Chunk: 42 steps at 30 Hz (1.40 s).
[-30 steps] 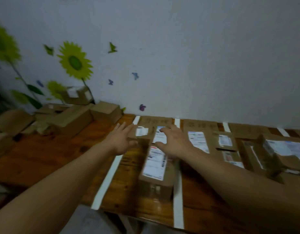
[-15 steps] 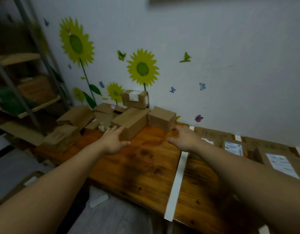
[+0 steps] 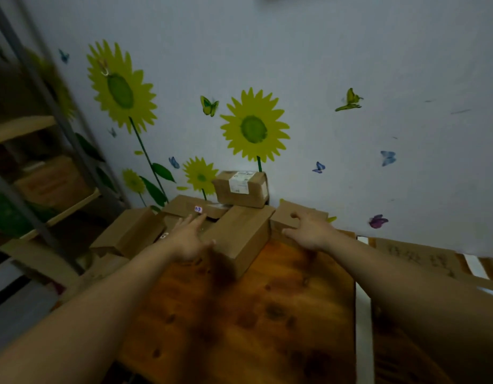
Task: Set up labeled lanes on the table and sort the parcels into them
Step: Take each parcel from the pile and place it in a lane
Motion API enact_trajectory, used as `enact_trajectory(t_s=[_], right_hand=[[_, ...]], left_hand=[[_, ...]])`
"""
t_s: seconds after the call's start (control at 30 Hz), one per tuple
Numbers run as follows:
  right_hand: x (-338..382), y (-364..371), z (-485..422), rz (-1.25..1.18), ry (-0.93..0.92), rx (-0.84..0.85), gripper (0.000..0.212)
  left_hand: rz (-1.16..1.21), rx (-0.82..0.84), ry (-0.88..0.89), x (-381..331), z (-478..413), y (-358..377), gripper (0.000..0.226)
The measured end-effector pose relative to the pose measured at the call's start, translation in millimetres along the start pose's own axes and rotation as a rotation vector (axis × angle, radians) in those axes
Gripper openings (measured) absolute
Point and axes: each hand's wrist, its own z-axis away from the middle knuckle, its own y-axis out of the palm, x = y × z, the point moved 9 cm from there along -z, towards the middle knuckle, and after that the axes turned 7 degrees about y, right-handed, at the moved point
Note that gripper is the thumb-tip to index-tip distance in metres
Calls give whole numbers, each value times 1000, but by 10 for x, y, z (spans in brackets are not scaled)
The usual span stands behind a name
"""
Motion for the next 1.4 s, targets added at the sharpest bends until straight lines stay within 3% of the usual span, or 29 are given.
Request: enact_trajectory(t_s=[0.07,0.2,0.47,0.63,0.77,0.83,0.93,1.03,1.17,1.4], right_hand=[[102,-58,-268,-8,-3,-20,58],[296,-72,-721,-52,57,0,68],[654,16,-1581,-109,105,-56,67],[906,93,-2048,-211,179,-122,63],[1074,259,-2400,-389,259,-137,62],[1078,357,-2511,-474,330,-153,69],[1016,433,-2574,-531,420,-218,69],[920,428,-2504,-514,489,-273,70],[996,223,-2225,-494,394,-395,72],[1308,-430,-1265,-588,30,-598,61]], left_hand=[[18,-1,17,41,-274,-52,83],[32,6,45,129,-798,-154,82],[134,7,235,192,-2028,-317,78],[350,-26,272,375,-2801,-338,66],[632,8,154,639,-3306,-214,80],[759,92,86,722,-3489,-68,71],[972,204,73,699,-3595,106,32],[1016,197,113,685,-3598,124,31],[1002,52,280,613,-3343,-114,39],[1030,-207,547,248,-2311,-960,46]])
